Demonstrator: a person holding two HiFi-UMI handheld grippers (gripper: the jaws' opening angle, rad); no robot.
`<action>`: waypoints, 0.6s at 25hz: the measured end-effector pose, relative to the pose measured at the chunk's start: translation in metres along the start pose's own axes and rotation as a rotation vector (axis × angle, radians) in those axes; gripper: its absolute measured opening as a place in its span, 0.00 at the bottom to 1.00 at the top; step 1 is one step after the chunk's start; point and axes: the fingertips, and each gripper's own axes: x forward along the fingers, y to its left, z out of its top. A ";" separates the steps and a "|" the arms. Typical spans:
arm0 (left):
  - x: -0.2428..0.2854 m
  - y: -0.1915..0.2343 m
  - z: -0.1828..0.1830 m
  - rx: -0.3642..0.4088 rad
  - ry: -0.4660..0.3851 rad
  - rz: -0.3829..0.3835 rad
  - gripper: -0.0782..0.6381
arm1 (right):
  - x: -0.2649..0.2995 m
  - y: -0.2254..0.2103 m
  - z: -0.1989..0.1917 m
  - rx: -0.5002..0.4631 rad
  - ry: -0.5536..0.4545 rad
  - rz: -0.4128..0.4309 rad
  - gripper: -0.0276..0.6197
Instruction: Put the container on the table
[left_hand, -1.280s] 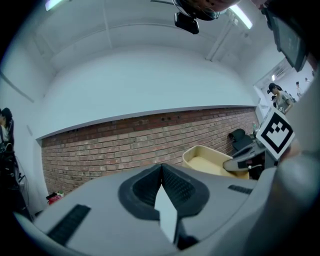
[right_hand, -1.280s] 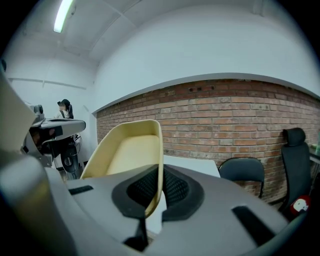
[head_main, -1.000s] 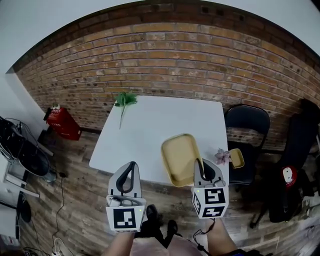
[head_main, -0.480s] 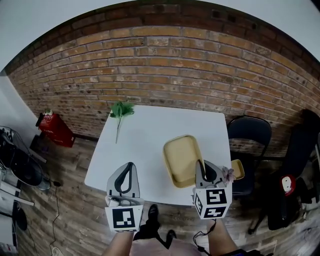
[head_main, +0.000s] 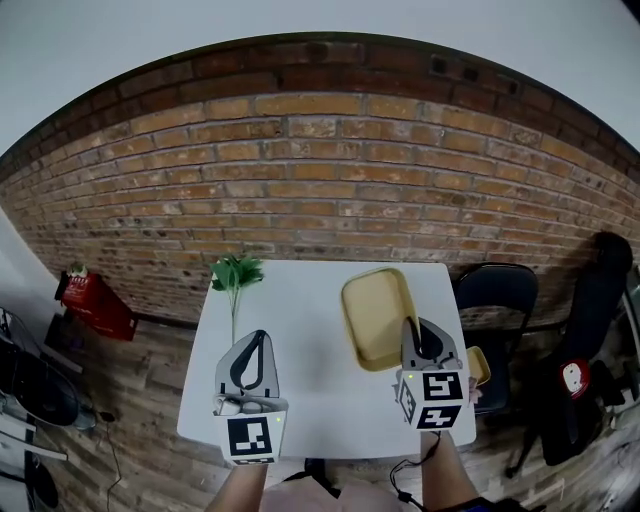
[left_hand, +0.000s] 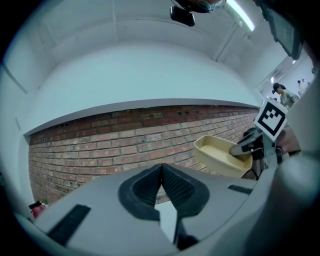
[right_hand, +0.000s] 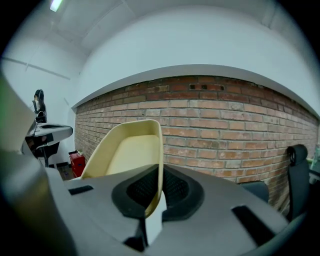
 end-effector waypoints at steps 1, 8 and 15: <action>0.007 0.005 0.000 -0.005 -0.007 -0.005 0.12 | 0.005 0.000 0.004 0.000 -0.003 -0.012 0.05; 0.043 0.018 0.000 -0.031 -0.024 -0.066 0.12 | 0.028 -0.002 0.023 -0.001 -0.004 -0.074 0.05; 0.064 0.011 -0.016 -0.047 -0.010 -0.100 0.12 | 0.042 -0.011 0.013 -0.011 0.029 -0.091 0.05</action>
